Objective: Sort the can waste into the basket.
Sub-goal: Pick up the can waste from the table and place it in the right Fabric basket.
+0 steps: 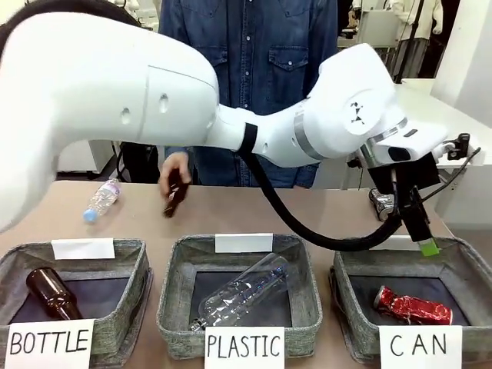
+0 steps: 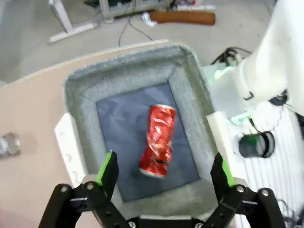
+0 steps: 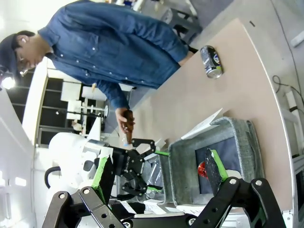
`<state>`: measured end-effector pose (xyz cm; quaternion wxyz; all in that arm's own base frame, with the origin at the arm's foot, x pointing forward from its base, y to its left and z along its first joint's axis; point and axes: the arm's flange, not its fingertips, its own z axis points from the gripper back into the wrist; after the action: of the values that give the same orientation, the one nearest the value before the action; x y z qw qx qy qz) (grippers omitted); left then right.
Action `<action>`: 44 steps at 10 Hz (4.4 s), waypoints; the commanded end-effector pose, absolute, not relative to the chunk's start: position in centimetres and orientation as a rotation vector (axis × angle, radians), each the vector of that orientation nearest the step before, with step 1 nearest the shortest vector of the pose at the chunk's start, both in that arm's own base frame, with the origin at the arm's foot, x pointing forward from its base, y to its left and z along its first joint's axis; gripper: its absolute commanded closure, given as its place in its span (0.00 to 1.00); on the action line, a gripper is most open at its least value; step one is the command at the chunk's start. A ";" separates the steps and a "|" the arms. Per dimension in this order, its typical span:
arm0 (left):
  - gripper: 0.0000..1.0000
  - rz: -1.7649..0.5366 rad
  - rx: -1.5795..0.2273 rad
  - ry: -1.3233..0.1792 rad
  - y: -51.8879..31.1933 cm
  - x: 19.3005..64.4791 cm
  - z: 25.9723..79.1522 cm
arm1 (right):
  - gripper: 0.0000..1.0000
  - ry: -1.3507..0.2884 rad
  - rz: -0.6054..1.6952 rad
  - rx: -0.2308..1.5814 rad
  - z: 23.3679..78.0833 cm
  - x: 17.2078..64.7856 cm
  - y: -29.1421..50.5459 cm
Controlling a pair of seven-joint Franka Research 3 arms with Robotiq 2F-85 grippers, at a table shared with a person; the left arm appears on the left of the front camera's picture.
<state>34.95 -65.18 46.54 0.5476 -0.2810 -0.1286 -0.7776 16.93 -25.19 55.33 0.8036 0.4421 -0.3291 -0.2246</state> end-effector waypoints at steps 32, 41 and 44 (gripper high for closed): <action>0.00 0.086 -0.919 -0.357 19.8 13.9 59.6 | 0.00 -0.547 -0.157 0.683 60.7 23.0 -0.8; 0.00 -0.139 -0.847 -0.095 6.0 22.1 52.9 | 0.00 -0.600 -0.193 0.609 60.5 22.9 -3.5; 0.00 -0.139 -0.847 -0.095 6.0 22.1 52.9 | 0.00 -0.600 -0.193 0.609 60.5 22.9 -3.5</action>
<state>22.02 6.24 52.89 0.9062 -0.4131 -0.0539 -0.0724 22.78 -3.17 60.82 0.9060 0.2971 -0.2882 -0.0889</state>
